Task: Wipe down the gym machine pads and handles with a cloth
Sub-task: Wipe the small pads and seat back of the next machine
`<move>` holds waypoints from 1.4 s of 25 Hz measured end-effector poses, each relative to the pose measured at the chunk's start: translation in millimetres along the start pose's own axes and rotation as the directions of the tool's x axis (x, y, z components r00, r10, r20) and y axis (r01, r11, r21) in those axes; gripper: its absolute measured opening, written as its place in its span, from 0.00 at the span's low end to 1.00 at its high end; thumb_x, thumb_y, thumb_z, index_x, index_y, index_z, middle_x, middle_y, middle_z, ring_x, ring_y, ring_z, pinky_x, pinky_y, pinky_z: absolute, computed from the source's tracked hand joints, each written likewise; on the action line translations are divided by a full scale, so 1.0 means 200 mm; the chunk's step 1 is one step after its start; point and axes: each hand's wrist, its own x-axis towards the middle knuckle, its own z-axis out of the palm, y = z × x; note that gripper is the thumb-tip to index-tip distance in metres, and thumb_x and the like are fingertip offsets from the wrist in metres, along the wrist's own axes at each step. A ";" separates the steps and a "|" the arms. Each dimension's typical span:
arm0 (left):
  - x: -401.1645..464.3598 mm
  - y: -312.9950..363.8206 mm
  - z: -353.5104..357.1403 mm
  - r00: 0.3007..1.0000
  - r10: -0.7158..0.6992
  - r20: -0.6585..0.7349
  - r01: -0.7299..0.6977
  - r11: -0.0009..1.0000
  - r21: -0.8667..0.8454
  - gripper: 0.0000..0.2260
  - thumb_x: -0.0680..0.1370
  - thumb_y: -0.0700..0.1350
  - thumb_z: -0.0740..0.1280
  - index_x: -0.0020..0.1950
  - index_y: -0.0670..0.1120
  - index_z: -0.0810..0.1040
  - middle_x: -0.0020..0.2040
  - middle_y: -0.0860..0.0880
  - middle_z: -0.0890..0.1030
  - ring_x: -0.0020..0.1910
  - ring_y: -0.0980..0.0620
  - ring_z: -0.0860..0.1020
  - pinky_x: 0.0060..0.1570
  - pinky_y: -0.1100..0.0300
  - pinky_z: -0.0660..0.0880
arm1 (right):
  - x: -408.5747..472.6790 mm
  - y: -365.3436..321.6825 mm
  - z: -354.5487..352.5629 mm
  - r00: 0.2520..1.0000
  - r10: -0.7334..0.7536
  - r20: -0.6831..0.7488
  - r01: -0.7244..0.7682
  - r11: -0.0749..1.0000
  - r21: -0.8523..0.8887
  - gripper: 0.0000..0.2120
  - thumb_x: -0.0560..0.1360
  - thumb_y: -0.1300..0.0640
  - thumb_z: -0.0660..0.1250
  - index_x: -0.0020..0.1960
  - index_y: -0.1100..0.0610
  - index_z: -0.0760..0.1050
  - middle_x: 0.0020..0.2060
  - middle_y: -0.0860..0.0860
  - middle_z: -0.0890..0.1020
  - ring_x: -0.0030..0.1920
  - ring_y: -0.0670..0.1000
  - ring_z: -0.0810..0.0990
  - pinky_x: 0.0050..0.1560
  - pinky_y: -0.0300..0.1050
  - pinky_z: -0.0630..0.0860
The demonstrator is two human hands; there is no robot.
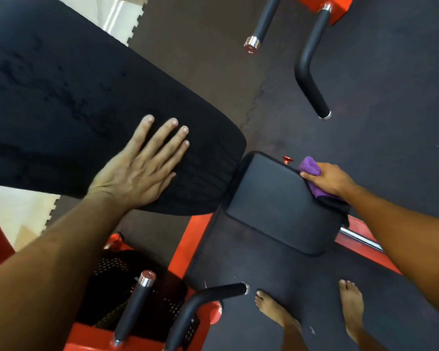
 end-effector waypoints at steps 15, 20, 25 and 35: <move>-0.01 0.00 0.02 0.979 0.181 0.089 -0.186 0.981 0.051 0.29 0.84 0.48 0.37 0.83 0.38 0.39 0.83 0.36 0.38 0.83 0.35 0.42 0.78 0.31 0.43 | -0.07 0.27 0.04 0.962 -0.274 0.004 0.274 0.960 -0.059 0.19 0.78 0.43 0.65 0.62 0.53 0.76 0.58 0.53 0.79 0.59 0.58 0.77 0.57 0.48 0.71; 0.02 0.00 -0.08 0.967 0.189 0.170 -0.210 0.971 0.113 0.28 0.84 0.48 0.36 0.82 0.39 0.34 0.82 0.37 0.34 0.83 0.36 0.40 0.77 0.31 0.43 | -0.37 0.45 0.23 0.941 0.179 -0.287 -0.042 0.903 0.427 0.20 0.80 0.47 0.67 0.66 0.60 0.75 0.62 0.59 0.77 0.63 0.61 0.76 0.62 0.49 0.70; 0.02 0.00 -0.10 0.950 0.205 0.235 -0.245 0.957 0.156 0.30 0.85 0.53 0.37 0.81 0.39 0.30 0.81 0.37 0.31 0.82 0.36 0.36 0.77 0.31 0.39 | -0.66 0.33 0.70 0.790 0.513 -0.336 -0.163 0.704 0.692 0.35 0.77 0.39 0.61 0.72 0.66 0.67 0.69 0.63 0.72 0.68 0.61 0.72 0.70 0.52 0.67; 0.02 0.01 -0.06 0.937 0.248 0.246 -0.300 0.932 0.202 0.30 0.83 0.53 0.33 0.80 0.39 0.30 0.82 0.38 0.32 0.82 0.36 0.37 0.76 0.30 0.39 | -0.70 0.06 0.98 0.499 0.858 -0.119 -0.203 0.250 0.947 0.29 0.83 0.47 0.61 0.76 0.64 0.60 0.71 0.67 0.66 0.69 0.67 0.71 0.68 0.56 0.70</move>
